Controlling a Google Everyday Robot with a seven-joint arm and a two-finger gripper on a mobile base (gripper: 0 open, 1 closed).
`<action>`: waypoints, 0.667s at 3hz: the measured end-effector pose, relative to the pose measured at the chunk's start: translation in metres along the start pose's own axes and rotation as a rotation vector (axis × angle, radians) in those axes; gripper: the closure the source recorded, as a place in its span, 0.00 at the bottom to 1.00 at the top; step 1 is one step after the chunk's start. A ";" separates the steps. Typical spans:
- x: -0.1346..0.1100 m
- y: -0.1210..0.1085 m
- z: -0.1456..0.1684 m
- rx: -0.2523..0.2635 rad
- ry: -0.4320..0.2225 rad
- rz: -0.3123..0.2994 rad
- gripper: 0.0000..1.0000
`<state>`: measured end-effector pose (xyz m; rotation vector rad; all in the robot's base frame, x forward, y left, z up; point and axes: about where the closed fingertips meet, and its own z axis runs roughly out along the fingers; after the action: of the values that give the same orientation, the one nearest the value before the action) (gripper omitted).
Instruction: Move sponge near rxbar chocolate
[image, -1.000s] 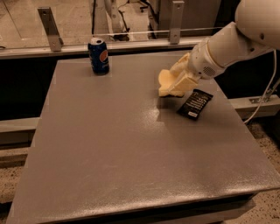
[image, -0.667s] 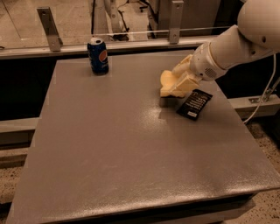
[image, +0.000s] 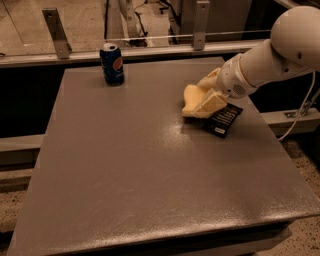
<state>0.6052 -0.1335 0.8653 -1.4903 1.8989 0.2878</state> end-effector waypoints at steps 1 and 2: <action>-0.004 -0.002 0.003 0.014 -0.009 0.004 0.00; -0.007 -0.002 0.003 0.029 -0.018 0.006 0.00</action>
Offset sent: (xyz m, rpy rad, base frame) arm 0.0036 0.0056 0.0060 0.0255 -0.0464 -0.0390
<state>0.6088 -0.1270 0.8677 -1.4590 1.8859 0.2743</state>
